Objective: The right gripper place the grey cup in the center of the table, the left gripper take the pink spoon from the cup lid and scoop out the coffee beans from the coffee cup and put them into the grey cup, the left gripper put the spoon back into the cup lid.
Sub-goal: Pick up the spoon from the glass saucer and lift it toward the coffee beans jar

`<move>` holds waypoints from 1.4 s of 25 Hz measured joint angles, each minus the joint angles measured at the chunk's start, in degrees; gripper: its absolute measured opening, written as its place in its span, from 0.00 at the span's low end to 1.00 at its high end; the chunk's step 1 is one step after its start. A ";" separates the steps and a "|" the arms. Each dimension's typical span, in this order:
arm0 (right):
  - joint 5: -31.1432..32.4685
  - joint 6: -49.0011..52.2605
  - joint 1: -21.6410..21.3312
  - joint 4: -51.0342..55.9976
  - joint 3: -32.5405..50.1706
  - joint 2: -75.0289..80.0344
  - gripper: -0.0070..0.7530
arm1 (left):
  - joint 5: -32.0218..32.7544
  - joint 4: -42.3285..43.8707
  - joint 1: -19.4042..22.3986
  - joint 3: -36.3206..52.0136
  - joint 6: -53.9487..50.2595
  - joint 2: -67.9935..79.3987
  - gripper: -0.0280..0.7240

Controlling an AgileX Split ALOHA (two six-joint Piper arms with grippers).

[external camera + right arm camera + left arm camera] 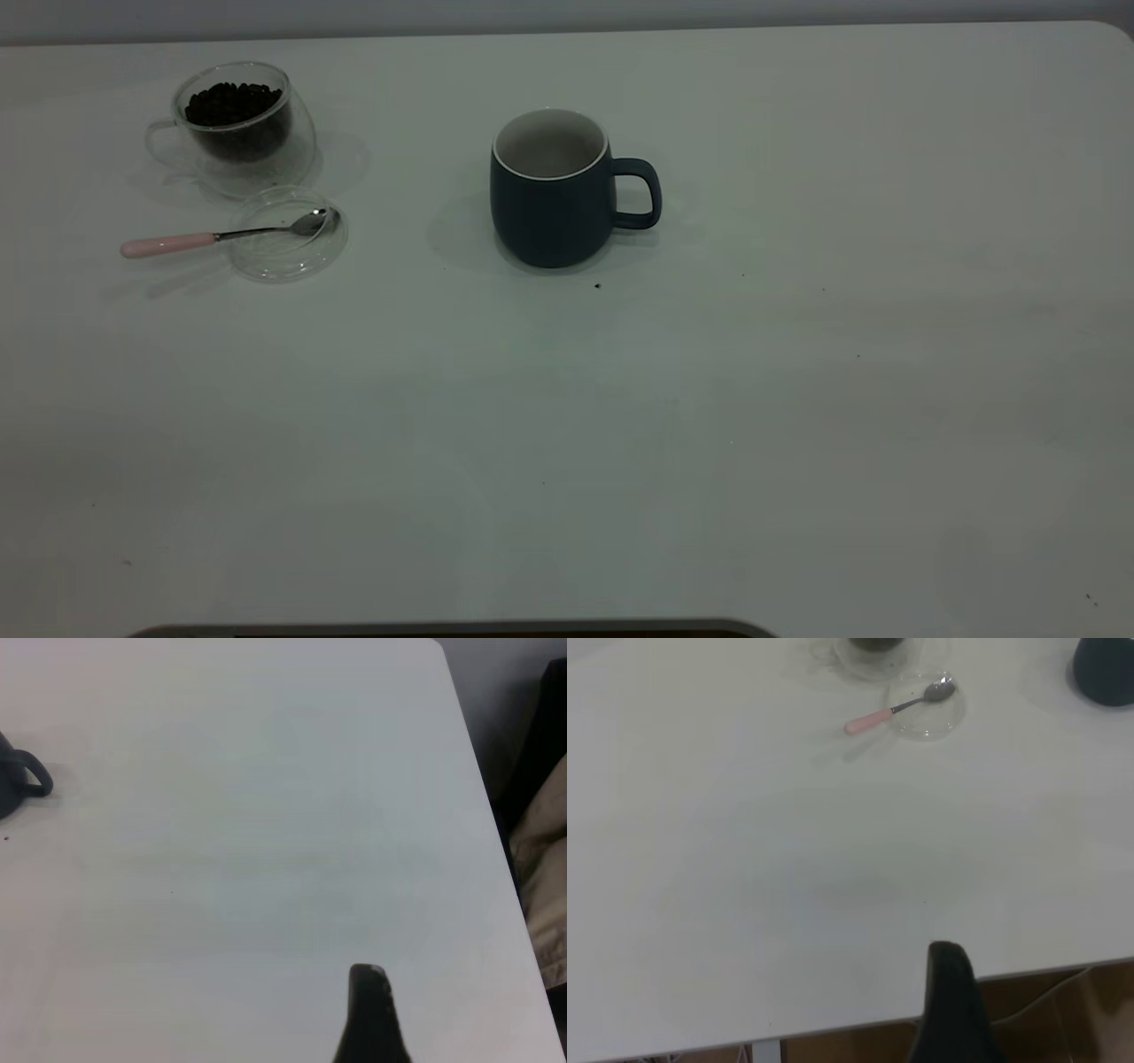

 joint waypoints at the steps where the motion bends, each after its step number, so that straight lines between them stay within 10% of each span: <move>1: 0.00 0.00 -0.14 0.00 0.00 0.00 0.79 | 0.00 0.00 0.00 0.00 0.00 0.00 0.81; 35: 0.13 0.00 -0.39 0.00 0.00 0.00 0.79 | -6.36 -2.69 0.00 -1.76 -5.29 4.89 0.81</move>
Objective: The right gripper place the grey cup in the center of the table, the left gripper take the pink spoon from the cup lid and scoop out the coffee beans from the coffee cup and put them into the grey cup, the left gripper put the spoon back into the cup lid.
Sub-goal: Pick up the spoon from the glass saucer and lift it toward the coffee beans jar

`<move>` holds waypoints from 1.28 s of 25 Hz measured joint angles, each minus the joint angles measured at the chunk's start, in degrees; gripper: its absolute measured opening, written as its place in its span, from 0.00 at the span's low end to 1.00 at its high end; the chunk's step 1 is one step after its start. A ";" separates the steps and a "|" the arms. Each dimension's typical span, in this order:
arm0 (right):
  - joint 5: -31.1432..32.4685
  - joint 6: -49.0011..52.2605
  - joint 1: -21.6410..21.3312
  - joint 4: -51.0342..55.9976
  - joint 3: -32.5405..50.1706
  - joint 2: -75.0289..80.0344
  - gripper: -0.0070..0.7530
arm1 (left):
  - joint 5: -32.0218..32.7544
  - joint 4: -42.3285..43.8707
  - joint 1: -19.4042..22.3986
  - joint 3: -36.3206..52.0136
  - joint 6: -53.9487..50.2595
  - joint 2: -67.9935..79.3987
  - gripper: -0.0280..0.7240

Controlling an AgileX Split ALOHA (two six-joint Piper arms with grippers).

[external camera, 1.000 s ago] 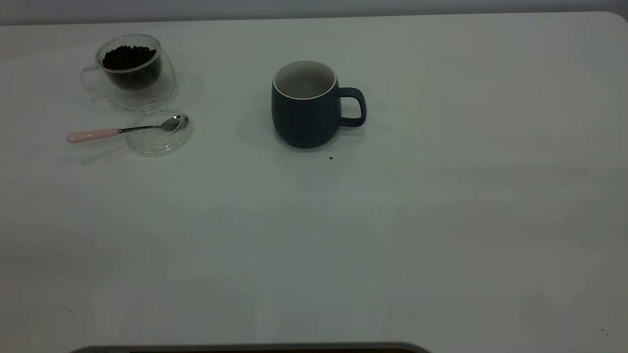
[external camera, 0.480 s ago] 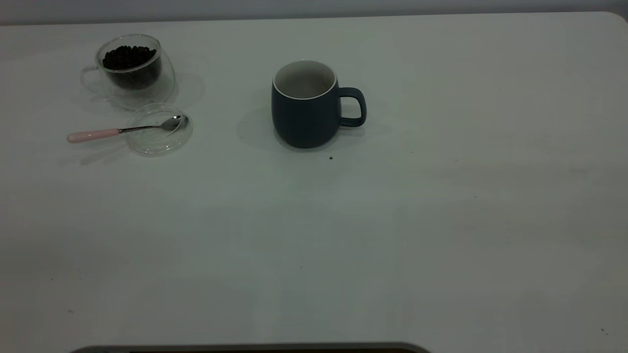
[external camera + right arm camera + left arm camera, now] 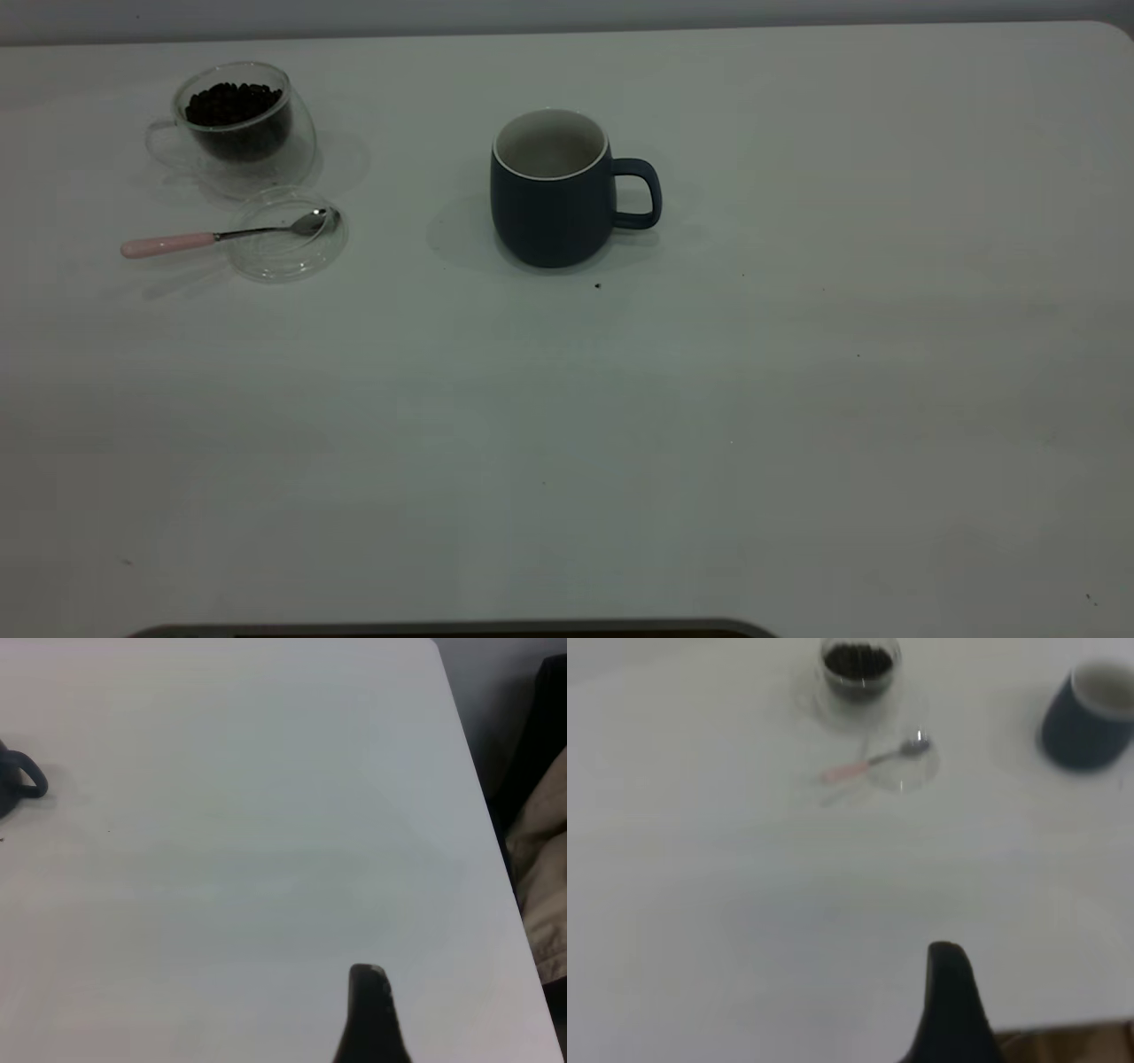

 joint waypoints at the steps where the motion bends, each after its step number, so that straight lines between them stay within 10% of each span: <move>1: 0.00 0.00 0.00 0.00 0.00 0.00 0.79 | -2.50 -0.10 0.00 -0.71 -2.84 3.60 0.81; 13: 0.00 0.00 0.00 0.00 0.00 0.00 0.79 | -18.89 10.42 0.16 -10.84 -23.37 49.22 0.81; 18: 0.00 0.00 0.00 0.00 0.00 0.00 0.79 | -20.71 11.61 6.94 -17.07 -23.96 65.66 0.81; 32: 0.05 0.00 0.00 0.00 0.00 0.00 0.79 | -15.47 -23.65 29.21 -35.54 18.13 109.43 0.81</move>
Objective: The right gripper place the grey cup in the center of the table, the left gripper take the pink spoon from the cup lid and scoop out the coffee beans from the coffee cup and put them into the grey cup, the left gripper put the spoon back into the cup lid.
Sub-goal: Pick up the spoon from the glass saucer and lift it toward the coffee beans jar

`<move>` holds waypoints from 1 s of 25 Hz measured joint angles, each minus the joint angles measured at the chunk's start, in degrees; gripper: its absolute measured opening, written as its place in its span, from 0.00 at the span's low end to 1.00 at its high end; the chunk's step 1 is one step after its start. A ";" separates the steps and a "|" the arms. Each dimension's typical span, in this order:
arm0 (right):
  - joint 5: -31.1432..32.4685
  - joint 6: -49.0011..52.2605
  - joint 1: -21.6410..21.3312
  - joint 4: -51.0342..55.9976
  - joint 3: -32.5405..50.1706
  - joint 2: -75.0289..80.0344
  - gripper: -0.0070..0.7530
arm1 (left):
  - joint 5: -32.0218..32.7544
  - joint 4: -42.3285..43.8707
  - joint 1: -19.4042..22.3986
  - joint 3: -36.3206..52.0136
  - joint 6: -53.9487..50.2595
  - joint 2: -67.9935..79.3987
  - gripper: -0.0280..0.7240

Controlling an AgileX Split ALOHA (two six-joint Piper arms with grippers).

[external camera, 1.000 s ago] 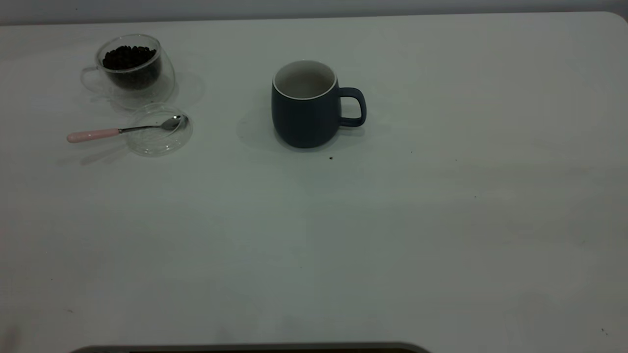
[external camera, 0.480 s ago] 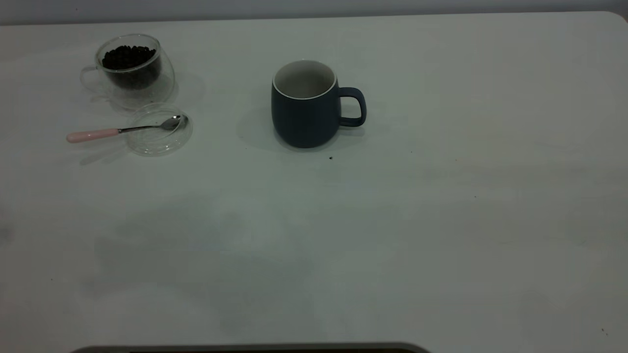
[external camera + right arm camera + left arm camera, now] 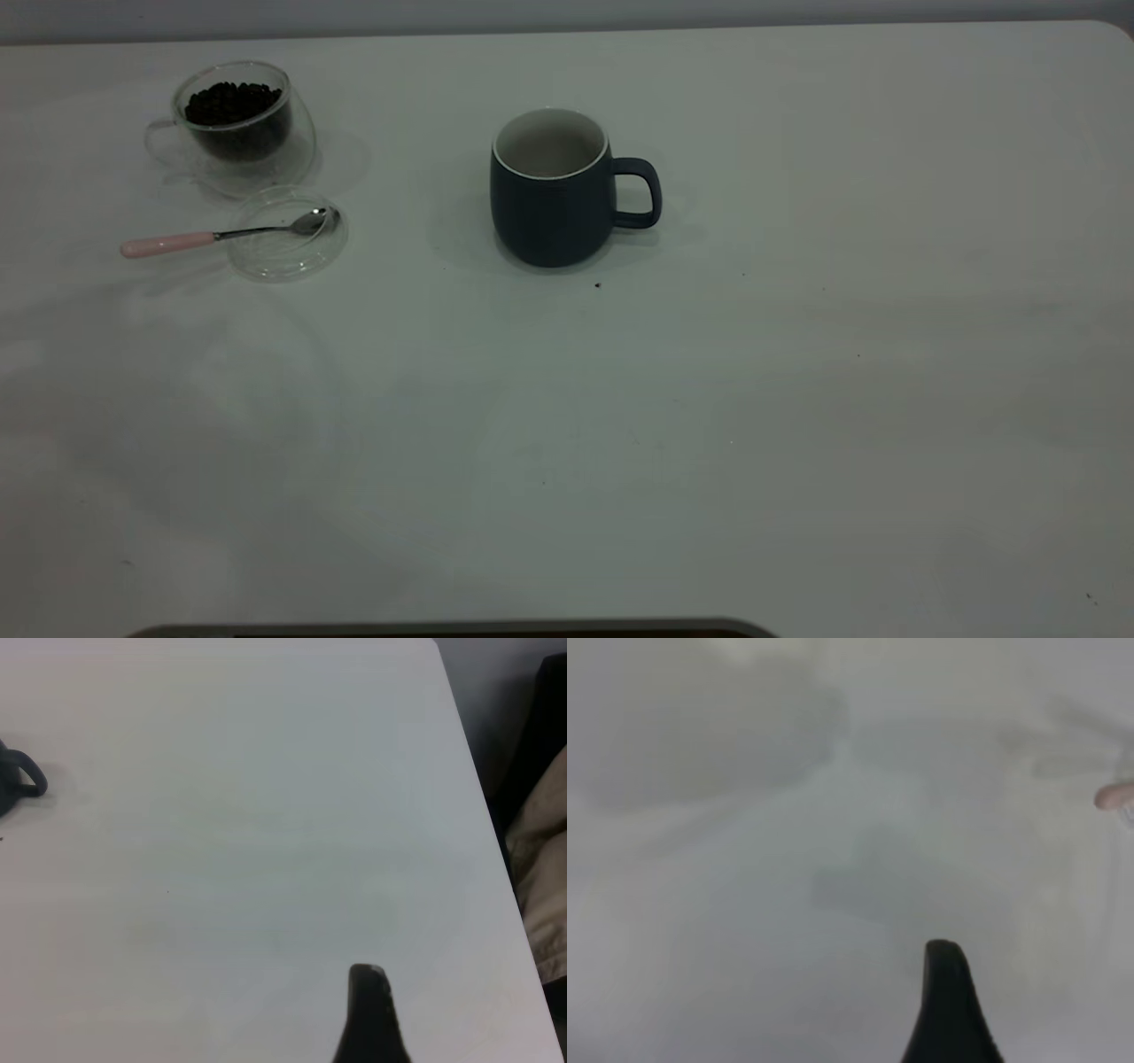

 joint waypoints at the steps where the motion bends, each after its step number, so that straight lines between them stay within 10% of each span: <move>1: 0.00 0.00 0.00 0.00 0.00 0.00 0.79 | 0.48 -2.25 0.54 -0.82 3.51 2.58 0.81; 13: 0.00 0.00 0.00 0.00 0.00 0.00 0.79 | 7.32 -32.05 1.13 -2.64 44.07 23.13 0.81; 25: 0.00 0.00 0.00 0.00 0.00 0.00 0.79 | 6.88 -40.81 0.87 -2.70 50.25 25.10 0.82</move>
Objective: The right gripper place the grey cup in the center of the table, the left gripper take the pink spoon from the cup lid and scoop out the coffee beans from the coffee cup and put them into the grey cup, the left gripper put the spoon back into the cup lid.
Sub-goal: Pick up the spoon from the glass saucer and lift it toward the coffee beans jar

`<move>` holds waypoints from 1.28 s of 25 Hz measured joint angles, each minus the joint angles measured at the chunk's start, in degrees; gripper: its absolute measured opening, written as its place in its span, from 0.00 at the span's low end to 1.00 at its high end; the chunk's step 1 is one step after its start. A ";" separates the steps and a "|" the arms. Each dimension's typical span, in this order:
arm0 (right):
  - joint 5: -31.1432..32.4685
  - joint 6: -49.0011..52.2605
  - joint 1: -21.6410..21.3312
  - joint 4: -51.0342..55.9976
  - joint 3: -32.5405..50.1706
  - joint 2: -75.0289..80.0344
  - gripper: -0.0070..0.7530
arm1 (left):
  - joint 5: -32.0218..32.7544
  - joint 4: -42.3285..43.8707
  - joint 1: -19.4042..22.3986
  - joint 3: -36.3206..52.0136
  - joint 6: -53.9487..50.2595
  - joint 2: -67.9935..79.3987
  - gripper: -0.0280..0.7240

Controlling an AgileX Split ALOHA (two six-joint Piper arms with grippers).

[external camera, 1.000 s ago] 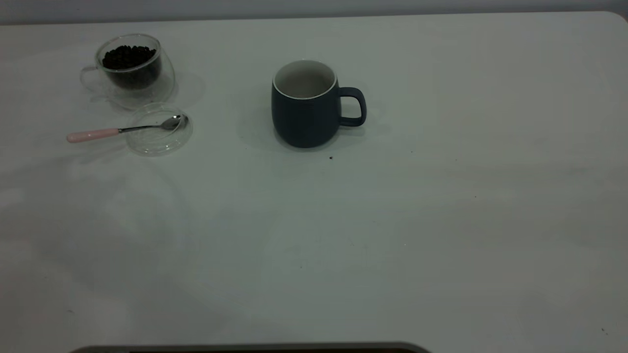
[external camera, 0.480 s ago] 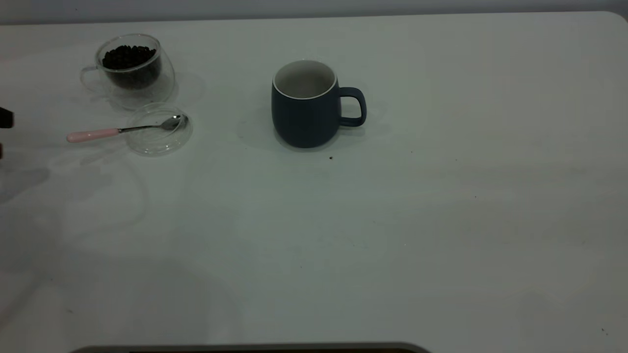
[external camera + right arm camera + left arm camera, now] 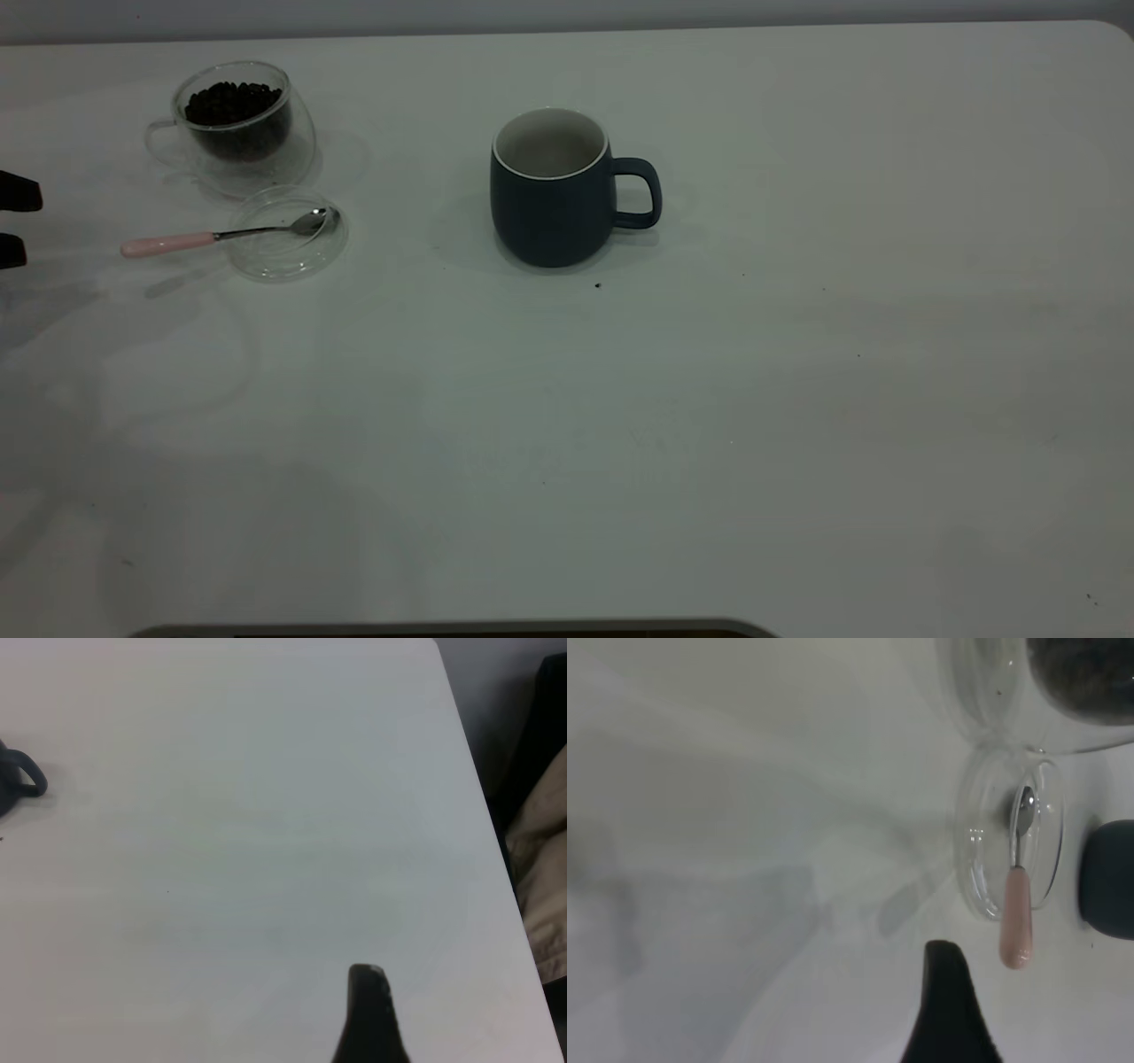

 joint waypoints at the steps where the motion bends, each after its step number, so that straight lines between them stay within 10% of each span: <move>1: 0.00 0.00 0.00 0.00 0.00 0.00 0.79 | 0.00 0.00 -0.12 0.00 0.00 0.00 0.82; 32: 0.00 0.00 0.00 -0.04 0.00 0.00 0.79 | -2.48 3.06 -7.29 0.00 -1.10 2.27 0.82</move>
